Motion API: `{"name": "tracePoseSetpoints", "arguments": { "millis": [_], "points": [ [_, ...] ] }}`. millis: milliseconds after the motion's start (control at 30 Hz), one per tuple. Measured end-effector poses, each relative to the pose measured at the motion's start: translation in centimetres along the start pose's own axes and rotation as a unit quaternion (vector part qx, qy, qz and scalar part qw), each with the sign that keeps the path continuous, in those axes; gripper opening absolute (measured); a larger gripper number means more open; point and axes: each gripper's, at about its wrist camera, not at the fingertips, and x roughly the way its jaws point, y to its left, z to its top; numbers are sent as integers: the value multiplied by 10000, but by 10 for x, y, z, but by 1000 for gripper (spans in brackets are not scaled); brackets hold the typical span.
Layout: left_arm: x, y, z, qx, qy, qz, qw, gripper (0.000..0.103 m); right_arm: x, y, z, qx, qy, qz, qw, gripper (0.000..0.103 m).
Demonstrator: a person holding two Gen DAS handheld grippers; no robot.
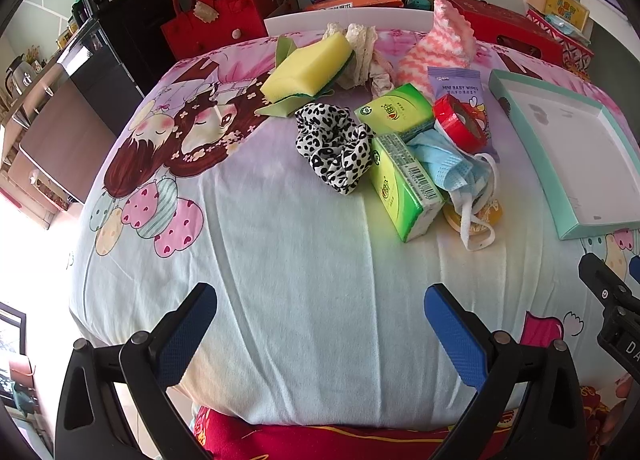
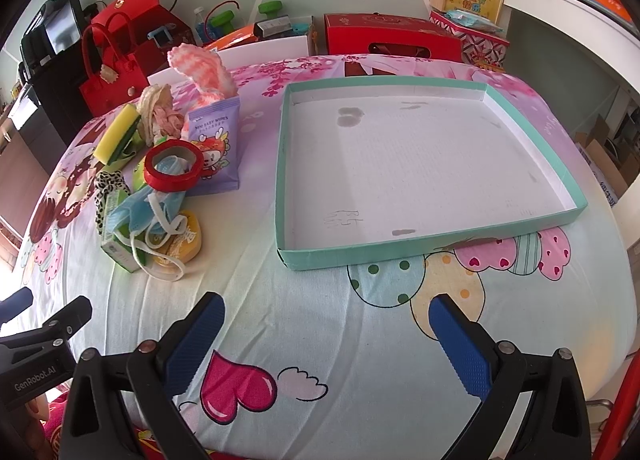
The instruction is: Organize soft objects
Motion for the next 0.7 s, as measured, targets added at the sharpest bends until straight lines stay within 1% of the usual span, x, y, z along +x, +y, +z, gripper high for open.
{"name": "tracePoseSetpoints", "arguments": {
  "millis": [700],
  "points": [
    [1, 2, -2, -6, -9, -28, 10000, 103, 1, -2, 1, 38, 11, -7, 10000, 103]
  ]
}}
